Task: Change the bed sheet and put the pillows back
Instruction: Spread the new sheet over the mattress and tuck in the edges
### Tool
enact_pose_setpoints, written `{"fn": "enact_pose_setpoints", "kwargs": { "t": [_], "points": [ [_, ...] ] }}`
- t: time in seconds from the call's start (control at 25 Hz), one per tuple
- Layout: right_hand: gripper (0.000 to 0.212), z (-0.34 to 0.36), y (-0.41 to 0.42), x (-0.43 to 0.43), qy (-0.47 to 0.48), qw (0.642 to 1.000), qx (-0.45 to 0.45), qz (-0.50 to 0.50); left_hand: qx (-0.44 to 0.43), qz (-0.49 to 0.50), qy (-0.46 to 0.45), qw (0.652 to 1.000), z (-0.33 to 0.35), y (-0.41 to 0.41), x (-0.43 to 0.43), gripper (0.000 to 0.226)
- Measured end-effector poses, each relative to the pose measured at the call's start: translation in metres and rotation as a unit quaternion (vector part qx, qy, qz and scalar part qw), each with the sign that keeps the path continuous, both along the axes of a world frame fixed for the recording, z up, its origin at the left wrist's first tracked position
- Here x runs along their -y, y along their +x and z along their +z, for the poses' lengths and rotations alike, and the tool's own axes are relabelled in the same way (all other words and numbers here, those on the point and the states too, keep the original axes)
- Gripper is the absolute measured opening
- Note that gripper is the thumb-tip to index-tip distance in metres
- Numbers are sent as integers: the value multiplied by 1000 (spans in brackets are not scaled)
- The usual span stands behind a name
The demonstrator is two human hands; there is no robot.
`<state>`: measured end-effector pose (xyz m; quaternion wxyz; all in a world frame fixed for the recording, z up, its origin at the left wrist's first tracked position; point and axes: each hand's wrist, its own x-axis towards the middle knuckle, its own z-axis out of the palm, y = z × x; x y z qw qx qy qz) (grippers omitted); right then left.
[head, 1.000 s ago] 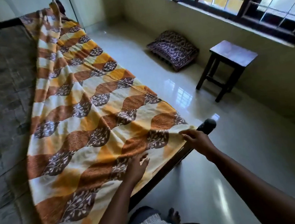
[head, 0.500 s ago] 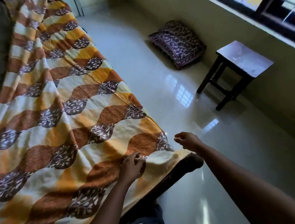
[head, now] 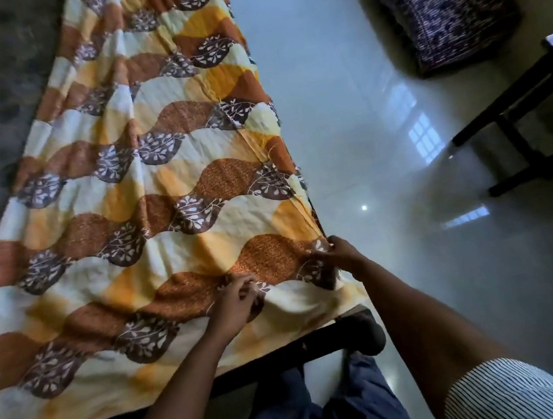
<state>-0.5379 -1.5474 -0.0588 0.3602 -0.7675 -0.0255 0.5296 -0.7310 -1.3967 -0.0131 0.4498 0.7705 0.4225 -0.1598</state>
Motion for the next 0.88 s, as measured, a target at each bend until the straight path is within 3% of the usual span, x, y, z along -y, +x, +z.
{"fn": "enact_pose_setpoints", "kwargs": {
  "t": [0.2,0.28,0.36,0.52,0.68,0.88],
  "points": [
    [38,-9,-15,53,-30,993,-33,110,14,98,-22,995,16,5,56,24],
    [31,-1,-17,77,-52,980,20,192,19,127,-35,991,23,9,80,24],
    [22,13,-17,93,-46,971,93,214,29,136,-37,990,30,11,99,24],
    [27,55,-25,105,35,968,182,170,43,155,-52,986,40,16,129,25],
    [35,81,-42,101,97,948,258,160,60,299,-127,944,49,36,158,25],
    [6,90,-59,118,237,885,311,251,27,382,-159,910,61,59,173,50]
  ]
}}
